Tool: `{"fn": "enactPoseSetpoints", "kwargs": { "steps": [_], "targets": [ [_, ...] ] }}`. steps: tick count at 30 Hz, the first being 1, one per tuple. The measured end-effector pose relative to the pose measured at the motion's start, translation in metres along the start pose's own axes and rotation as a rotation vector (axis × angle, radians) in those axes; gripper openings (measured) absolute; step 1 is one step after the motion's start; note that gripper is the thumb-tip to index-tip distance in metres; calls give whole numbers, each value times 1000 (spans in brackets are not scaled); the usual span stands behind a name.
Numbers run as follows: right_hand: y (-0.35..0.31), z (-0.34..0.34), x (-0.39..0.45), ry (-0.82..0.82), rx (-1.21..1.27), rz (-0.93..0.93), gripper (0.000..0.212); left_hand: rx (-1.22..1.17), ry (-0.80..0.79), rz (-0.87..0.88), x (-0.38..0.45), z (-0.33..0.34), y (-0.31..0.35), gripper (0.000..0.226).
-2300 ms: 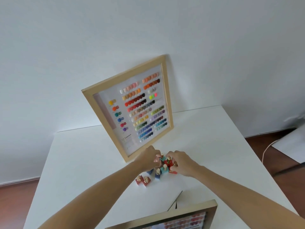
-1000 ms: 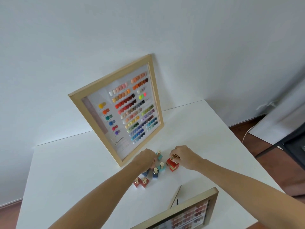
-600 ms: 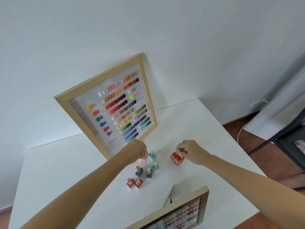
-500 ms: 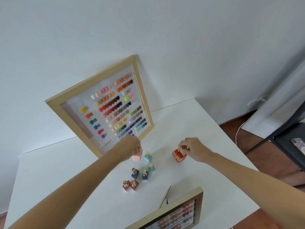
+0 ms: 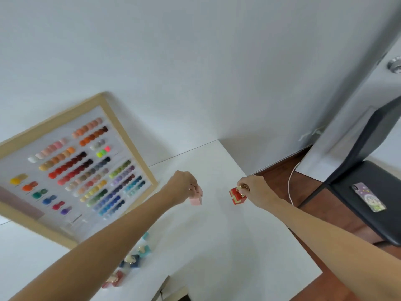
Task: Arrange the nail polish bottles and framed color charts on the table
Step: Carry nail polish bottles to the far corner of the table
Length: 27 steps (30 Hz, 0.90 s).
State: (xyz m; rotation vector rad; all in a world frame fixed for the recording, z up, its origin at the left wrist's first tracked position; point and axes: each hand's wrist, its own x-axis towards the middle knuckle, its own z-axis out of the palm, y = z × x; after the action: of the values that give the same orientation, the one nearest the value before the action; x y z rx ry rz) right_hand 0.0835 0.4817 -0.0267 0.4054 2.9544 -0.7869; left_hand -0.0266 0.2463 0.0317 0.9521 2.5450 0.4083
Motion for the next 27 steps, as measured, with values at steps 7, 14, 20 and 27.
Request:
{"fn": "enactPoseSetpoints", "kwargs": {
  "steps": [7,14,20,27],
  "targets": [
    [43,-5,21,-6,50,61,20,-104,-64,-15,71,60,61,28],
    [57,7,33,-6,75,82,19,-16,-93,-94,107,91,92,24],
    [63,12,39,3,98,109,20,-44,-72,-117,119,109,92,23],
    [60,12,40,-7,118,102,25,-98,-78,-115,118,110,95,22]
  ]
}}
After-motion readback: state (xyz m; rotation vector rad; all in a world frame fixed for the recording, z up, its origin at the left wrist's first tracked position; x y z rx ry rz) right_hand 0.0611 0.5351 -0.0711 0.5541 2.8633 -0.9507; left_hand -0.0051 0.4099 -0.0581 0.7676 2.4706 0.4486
